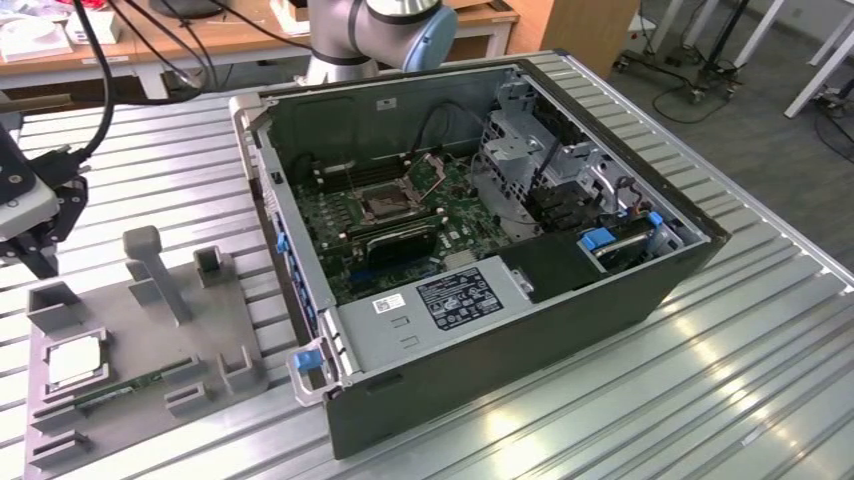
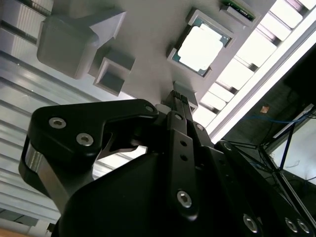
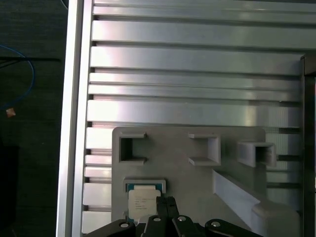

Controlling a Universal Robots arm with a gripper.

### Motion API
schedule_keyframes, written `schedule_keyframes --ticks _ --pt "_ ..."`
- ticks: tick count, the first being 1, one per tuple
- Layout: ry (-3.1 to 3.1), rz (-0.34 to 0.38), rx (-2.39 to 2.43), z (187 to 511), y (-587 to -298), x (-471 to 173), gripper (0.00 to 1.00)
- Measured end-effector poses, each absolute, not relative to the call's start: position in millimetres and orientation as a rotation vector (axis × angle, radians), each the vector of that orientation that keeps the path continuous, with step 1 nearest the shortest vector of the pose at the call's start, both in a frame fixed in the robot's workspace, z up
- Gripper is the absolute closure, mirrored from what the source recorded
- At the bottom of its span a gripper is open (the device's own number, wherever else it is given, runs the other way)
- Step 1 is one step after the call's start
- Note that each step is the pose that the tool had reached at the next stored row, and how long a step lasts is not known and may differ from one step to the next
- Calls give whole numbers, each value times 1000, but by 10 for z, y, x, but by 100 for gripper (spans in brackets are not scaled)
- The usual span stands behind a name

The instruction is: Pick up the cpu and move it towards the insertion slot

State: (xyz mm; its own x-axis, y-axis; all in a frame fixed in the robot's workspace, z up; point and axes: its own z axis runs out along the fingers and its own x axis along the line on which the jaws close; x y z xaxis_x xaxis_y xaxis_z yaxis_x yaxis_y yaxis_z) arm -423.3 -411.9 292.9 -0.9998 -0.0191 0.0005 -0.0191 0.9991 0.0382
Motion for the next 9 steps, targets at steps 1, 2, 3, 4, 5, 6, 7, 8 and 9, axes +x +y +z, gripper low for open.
schedule_keyframes --ticks 1,2,3,4,5,6,7,8,9 --pt "-3140 -60 30 2919 -4119 -4232 89" --pt "-3140 -60 30 2910 -4119 -4233 89" --pt "-3140 -60 30 2902 -4119 -4233 89" --pt "-3140 -60 30 2898 -4119 -4233 89" --pt "-3140 -60 30 2897 -4119 -4233 89" --pt "-3140 -60 30 2896 -4119 -4233 89" --pt "-3140 -60 30 2893 -4119 -4233 89" --pt "-3140 -60 30 2891 -4119 -4233 89" --pt "-3140 -60 30 2891 -4119 -4233 89"
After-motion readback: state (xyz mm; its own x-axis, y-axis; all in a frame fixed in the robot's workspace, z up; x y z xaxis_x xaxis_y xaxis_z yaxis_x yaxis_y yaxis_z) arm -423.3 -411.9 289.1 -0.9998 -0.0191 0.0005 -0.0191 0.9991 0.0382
